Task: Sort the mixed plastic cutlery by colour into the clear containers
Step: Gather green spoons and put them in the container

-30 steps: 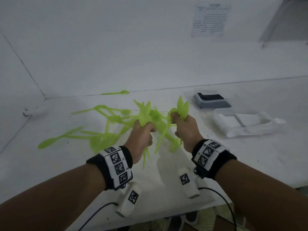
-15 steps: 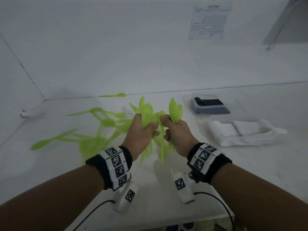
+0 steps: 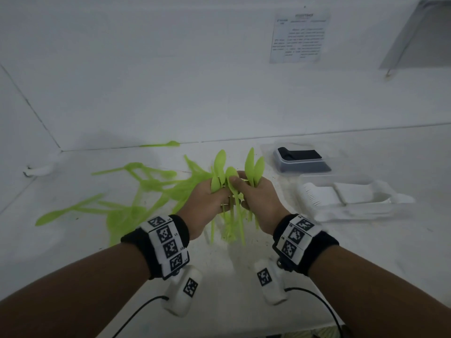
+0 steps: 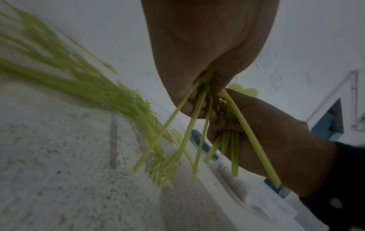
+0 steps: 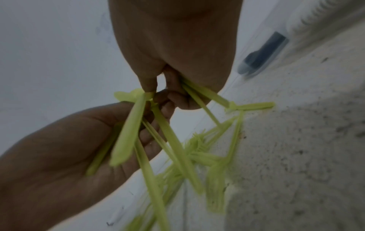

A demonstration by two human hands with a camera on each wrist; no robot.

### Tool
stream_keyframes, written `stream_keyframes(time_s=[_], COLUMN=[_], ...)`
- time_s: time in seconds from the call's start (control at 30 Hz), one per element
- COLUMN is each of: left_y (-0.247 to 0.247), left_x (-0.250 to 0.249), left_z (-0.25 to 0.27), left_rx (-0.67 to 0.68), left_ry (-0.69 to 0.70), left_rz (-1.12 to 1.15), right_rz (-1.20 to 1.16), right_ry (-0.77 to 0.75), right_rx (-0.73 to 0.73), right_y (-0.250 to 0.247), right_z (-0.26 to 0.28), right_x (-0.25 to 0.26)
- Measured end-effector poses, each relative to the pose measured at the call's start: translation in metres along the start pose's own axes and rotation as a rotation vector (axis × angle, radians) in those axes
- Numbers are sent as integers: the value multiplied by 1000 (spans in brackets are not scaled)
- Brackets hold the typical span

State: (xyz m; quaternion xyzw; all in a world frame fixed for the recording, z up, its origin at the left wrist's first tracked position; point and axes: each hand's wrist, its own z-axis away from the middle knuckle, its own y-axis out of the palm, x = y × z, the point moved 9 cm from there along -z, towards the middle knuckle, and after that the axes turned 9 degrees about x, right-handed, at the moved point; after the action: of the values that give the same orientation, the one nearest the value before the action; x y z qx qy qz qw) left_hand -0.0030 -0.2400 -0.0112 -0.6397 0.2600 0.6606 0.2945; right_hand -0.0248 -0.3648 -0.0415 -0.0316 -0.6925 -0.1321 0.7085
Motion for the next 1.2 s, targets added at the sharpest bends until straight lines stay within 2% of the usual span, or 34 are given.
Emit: stream_keyframes(time_s=[0.13, 0.27, 0.4, 0.5, 0.63, 0.73, 0.8, 0.83, 0.97, 1.1, 1.2], left_y=[-4, -4, -28, -39, -21, -13, -22, -21, -2, -7, -19], left_x=[4, 1, -4, -4, 10, 27, 72, 73, 26, 17, 19], left_z=[0, 3, -1, -1, -2, -12, -32, -33, -14, -10, -10], left_rx=[17, 64, -65, -154, -79, -29, 13, 10, -21, -79, -121], left_ry=[-55, -101, -89, -68, -101, -52, -82, -85, -33, -27, -96], left_rz=[-9, -39, -51, -216, -382, -480, -454, -438, -376, -287, -213], right_rz=[74, 85, 42, 52, 27, 7, -18, -31, -30, -63, -126], right_ry=[-62, -44, -36, -66, -44, -19, -2, 9, 52, 87, 65], right_rx=[44, 49, -11, -32, -16, -20, -60, -79, -89, -125, -151], right_y=[-1, -6, -14, -14, 4, 19, 21, 18, 7, -8, -23], right_z=[3, 2, -3, -5, -5, -4, -4, -6, -9, -13, -12], right_x=[8, 9, 9, 11, 7, -3, -8, -11, -13, -17, -14])
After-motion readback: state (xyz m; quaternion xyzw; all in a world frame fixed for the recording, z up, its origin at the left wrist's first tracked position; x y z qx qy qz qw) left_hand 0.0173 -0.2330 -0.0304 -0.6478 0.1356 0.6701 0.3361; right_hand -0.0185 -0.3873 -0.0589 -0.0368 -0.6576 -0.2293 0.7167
